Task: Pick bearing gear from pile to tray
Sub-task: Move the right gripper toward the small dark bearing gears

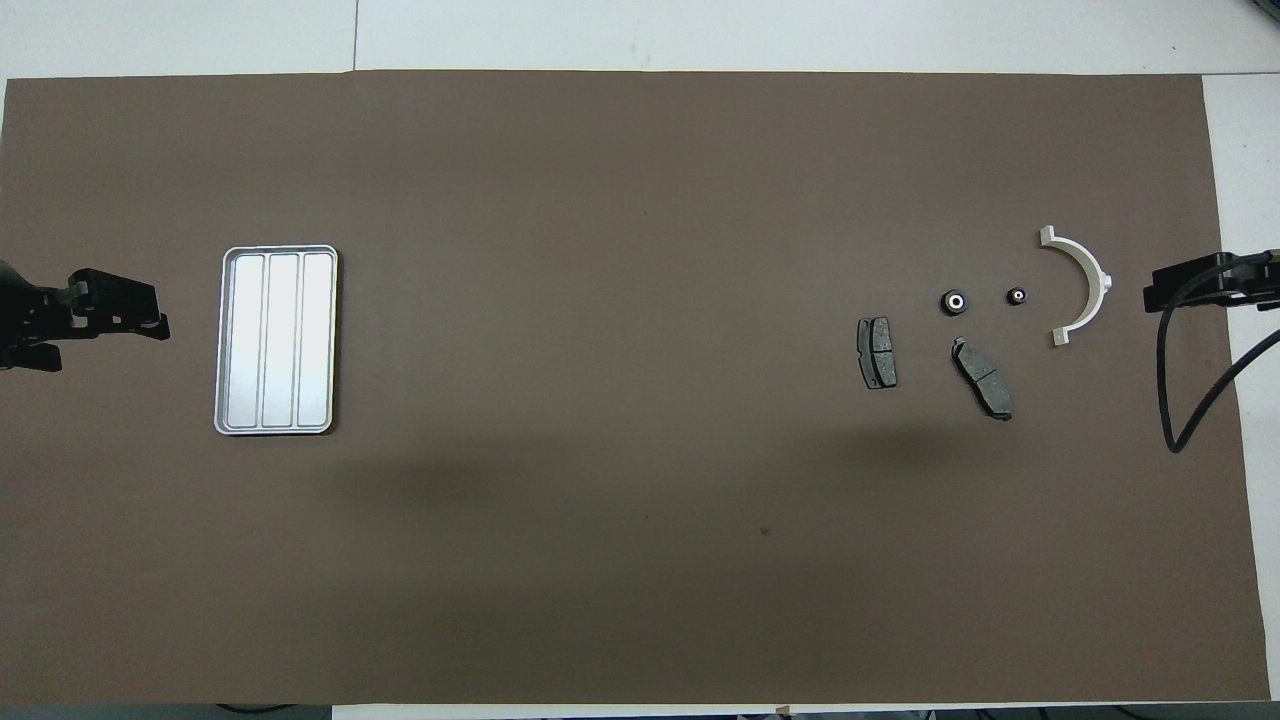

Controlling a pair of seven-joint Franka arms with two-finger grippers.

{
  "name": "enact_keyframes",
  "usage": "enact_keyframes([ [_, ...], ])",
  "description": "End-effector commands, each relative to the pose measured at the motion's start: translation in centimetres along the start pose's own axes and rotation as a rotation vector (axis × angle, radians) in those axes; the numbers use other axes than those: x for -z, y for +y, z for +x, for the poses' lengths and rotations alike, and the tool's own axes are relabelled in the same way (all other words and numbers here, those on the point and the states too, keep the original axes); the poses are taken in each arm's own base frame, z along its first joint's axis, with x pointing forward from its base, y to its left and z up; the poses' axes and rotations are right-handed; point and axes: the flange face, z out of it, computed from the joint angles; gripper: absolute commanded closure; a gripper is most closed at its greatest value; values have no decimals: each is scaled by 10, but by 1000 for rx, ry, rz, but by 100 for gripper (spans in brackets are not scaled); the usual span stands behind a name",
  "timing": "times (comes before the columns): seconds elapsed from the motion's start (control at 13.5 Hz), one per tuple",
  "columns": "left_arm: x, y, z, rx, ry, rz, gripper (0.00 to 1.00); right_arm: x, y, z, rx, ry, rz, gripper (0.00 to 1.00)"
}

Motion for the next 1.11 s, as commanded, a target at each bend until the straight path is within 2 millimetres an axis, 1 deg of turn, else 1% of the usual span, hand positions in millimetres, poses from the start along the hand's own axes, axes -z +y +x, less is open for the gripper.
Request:
enact_keyframes([
  [0.0,0,-2,-6,-13,9,8,0,2,4,0,-13,10,-5,0],
  [0.15,-1,-3,-5,-11,8,8,0,-1,3,1,-6,8,-8,0],
  [0.3,-1,-3,-5,-11,8,8,0,-17,5,11,-12,3,1,0],
  [0.45,-1,-3,-5,-11,8,8,0,-40,6,30,-18,8,-5,0],
  [0.67,-2,-3,-6,-11,5,9,0,-85,12,53,-16,-5,-12,2],
  [0.82,-2,-1,-6,-13,3,9,0,-110,12,61,-12,-28,-13,4],
  [0.96,-1,0,-7,-16,8,9,0,-130,10,69,-8,-28,-15,5],
  [1.04,-2,-2,-6,-11,8,8,0,-139,8,72,-6,-29,-14,6],
])
